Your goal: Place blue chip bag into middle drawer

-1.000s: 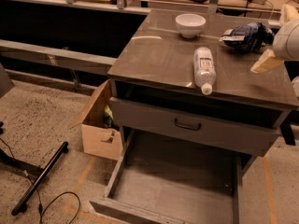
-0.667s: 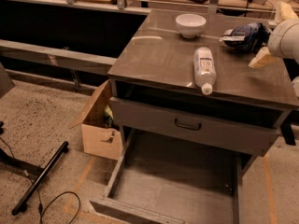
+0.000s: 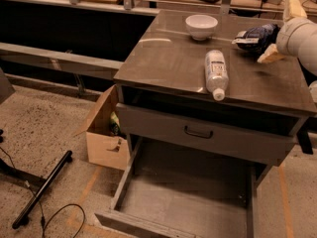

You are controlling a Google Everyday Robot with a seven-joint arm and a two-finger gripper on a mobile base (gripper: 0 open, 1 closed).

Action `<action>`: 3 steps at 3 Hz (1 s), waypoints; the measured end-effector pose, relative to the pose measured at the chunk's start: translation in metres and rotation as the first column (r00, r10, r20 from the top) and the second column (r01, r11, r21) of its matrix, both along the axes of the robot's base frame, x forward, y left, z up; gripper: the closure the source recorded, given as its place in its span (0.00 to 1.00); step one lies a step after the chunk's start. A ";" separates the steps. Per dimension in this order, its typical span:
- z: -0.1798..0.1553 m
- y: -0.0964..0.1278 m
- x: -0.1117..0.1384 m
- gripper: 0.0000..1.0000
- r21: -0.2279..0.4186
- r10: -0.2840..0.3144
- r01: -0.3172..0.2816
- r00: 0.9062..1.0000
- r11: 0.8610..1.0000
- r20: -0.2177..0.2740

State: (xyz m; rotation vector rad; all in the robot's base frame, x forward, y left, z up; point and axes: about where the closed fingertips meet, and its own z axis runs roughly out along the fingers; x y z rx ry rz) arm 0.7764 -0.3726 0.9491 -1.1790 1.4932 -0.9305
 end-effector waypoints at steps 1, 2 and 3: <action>-0.003 0.011 0.015 0.00 0.002 0.030 -0.031 0.999 1.000 0.019; -0.009 0.019 0.027 0.00 0.012 0.053 -0.053 0.998 0.999 0.026; -0.012 0.026 0.037 0.12 0.022 0.071 -0.072 0.997 0.997 0.042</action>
Offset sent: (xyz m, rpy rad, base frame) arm 0.0409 0.0191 -0.0113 0.0231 -0.0367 0.0799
